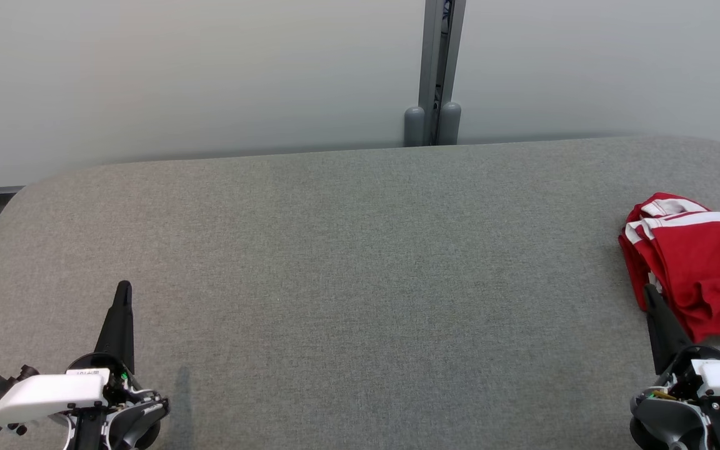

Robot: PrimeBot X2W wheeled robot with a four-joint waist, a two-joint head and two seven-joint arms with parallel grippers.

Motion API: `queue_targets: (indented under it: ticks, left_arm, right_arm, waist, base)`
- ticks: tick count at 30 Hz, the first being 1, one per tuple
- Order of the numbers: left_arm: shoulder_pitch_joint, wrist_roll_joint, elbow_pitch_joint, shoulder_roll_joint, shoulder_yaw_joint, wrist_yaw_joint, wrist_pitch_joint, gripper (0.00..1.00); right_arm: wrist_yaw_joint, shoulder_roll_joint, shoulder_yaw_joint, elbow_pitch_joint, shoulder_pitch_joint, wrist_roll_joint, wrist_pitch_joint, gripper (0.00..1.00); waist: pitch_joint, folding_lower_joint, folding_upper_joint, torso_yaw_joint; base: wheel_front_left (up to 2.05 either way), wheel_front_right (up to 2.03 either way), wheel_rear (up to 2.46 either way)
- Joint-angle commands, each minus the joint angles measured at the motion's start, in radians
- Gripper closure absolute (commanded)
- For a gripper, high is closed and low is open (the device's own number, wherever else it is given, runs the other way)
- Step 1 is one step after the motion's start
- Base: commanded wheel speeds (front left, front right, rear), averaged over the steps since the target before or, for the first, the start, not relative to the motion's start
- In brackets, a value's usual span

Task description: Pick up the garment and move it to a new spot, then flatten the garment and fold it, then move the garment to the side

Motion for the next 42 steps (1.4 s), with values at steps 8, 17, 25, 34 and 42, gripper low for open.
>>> queue_targets:
  ticks: [8,17,25,34,42]
  left_arm:
    - [-0.014,0.003,0.001,0.003,0.007,-0.002,0.002,1.00]
    - [-0.015,0.005,0.001,0.002,0.008,-0.002,0.004,1.00]
    - [-0.015,0.006,0.001,0.001,0.009,-0.002,0.005,1.00]
    - [-0.015,0.007,0.001,0.000,0.010,-0.002,0.005,1.00]
    - [-0.015,0.009,0.001,0.000,0.011,-0.002,0.006,1.00]
  right_arm:
    - [0.001,-0.009,0.001,0.002,-0.005,0.002,0.003,1.00]
    - [0.001,-0.009,0.001,0.002,-0.005,0.002,0.003,1.00]
    - [0.001,-0.009,0.001,0.002,-0.005,0.002,0.003,1.00]
    - [0.001,-0.009,0.001,0.002,-0.005,0.002,0.003,1.00]
    - [0.001,-0.009,0.001,0.002,-0.005,0.002,0.003,1.00]
  waist:
    - [0.000,0.0000,0.0000,0.000]
    - [0.000,0.0000,0.0000,0.000]
    - [0.000,0.0000,0.0000,0.000]
    - [0.000,0.0000,0.0000,0.000]
    - [0.000,0.0000,0.0000,0.000]
  base:
    - [0.00,0.00,0.00]
    - [0.00,0.00,0.00]
    - [0.00,0.00,0.00]
    - [0.00,0.00,0.00]
    - [0.00,0.00,0.00]
